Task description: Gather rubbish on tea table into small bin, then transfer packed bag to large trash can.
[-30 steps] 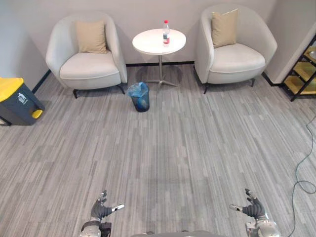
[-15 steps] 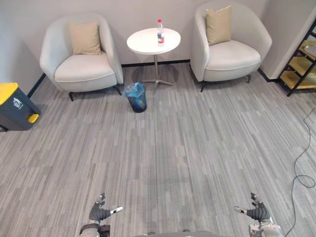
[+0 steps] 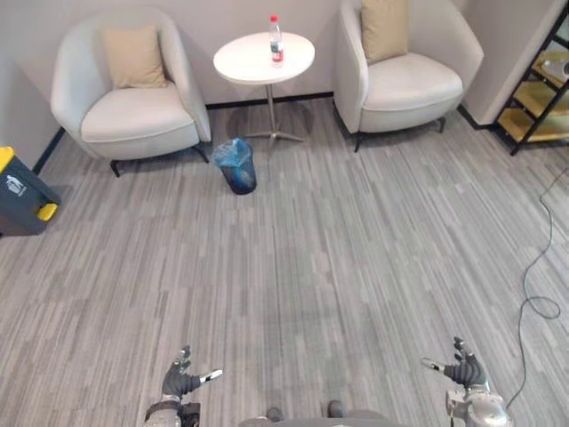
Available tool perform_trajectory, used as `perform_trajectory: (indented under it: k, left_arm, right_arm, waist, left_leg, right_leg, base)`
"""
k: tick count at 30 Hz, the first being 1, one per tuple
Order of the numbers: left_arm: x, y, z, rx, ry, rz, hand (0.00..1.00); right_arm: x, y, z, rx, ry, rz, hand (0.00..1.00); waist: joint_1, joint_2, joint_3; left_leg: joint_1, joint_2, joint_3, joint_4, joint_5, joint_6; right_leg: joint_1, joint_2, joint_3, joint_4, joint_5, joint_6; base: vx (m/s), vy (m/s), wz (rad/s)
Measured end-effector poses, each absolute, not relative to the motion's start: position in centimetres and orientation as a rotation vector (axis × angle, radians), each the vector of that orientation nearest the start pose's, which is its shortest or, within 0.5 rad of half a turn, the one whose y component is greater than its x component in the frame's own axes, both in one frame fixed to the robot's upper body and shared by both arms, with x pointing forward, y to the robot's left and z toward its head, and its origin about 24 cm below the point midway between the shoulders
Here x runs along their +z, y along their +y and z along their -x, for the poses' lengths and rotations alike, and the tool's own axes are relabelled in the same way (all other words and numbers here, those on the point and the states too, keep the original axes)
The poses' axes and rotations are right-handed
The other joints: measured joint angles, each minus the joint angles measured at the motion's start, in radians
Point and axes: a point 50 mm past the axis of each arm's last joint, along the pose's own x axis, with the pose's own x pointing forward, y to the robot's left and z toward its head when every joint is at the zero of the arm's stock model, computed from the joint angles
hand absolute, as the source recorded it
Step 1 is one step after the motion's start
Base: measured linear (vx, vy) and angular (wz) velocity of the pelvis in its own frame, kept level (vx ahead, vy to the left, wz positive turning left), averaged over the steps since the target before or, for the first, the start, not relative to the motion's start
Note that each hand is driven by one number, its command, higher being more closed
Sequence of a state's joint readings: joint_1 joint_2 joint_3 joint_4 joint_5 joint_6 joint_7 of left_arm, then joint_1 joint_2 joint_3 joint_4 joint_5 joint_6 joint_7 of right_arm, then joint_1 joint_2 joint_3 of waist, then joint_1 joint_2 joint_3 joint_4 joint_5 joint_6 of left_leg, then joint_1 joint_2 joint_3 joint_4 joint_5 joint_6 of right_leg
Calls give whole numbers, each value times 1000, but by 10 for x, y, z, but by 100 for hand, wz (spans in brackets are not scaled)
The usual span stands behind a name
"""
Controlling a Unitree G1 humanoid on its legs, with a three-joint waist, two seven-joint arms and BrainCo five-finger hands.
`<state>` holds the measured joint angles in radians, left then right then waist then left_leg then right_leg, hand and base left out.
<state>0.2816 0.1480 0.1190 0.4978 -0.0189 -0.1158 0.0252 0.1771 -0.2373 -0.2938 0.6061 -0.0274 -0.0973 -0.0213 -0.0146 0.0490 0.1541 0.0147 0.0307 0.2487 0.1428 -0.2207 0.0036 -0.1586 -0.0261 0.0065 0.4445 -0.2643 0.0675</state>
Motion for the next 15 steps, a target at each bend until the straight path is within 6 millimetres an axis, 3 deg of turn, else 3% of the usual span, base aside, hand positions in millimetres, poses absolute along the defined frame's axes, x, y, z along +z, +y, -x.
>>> perform_trajectory:
  k: [1,2,4,6,7,8,9,10,12,13,14,15]
  left_arm:
    - [-98,231,-129,231,645,-118,0]
    - [-96,230,-133,222,635,-120,0]
    - [-96,230,-135,201,633,-139,0]
    - [-92,229,-146,200,603,-142,0]
    - [-89,228,-154,201,582,-143,0]
    - [-88,228,-155,203,577,-143,0]
    - [-87,228,-158,200,567,-145,0]
    - [-87,224,-160,195,566,-132,0]
    - [-87,222,-161,184,561,-133,0]
    - [-88,220,-160,179,566,-130,0]
    - [-88,218,-160,174,567,-129,0]
    - [-89,217,-159,172,569,-125,0]
  right_arm:
    - [-86,-288,-141,-384,646,206,0]
    - [-86,-283,-147,-358,641,208,0]
    - [-88,-278,-147,-331,651,212,0]
    - [-86,-278,-153,-320,638,220,0]
    - [-84,-278,-155,-320,631,224,0]
    - [-83,-279,-156,-320,624,226,0]
    - [-79,-279,-157,-319,604,231,0]
    - [-74,-281,-159,-320,583,245,0]
    - [-66,-279,-168,-311,533,246,0]
    - [-64,-278,-169,-310,521,248,0]
    - [-64,-278,-169,-309,523,248,0]
    - [-65,-276,-169,-302,524,248,0]
  waist:
    - [-2,-8,9]
    - [-6,-4,25]
    - [-13,2,34]
    - [-31,11,60]
    - [-41,25,76]
    - [-49,13,74]
    - [-63,13,77]
    - [-71,33,79]
    - [-67,34,79]
    - [-68,37,81]
    - [-67,38,83]
    - [-52,28,97]
  left_leg:
    - [5,-7,-3,0,-9,12]
    - [42,-10,-12,0,-22,26]
    - [84,-4,-23,-3,-51,21]
    - [133,27,-47,-14,-63,5]
    - [165,48,-67,-43,-66,-8]
    - [180,57,-78,-55,-69,-19]
    - [211,67,-97,-69,-77,-44]
    - [228,94,-110,-53,-85,-62]
    - [187,111,-106,94,-53,-112]
    - [116,131,-104,292,-3,-129]
    - [76,147,-104,410,51,-126]
    - [-9,192,-103,651,138,-122]
  right_leg:
    - [-51,-20,-37,114,4,7]
    - [-130,-47,-81,272,-1,38]
    - [-182,-67,-136,274,-31,8]
    - [-237,-64,-186,152,-12,2]
    - [-271,-54,-197,52,37,-4]
    - [-280,-43,-195,-8,78,-3]
    - [-287,-40,-189,-69,212,-32]
    - [-287,-29,-199,-12,229,-84]
    - [-285,-38,-205,85,124,-104]
    - [-234,-40,-215,94,69,-111]
    - [-194,-36,-222,80,49,-115]
    - [-99,-17,-225,28,26,-132]
  base:
    - [129,62,5]
    - [234,75,10]
    - [386,52,23]
    - [417,-18,46]
    - [392,-61,50]
    - [672,-140,69]
    - [718,-178,58]
    - [727,-191,40]
    - [588,-220,18]
    - [599,-245,26]
    - [615,-236,23]
    - [609,-214,2]
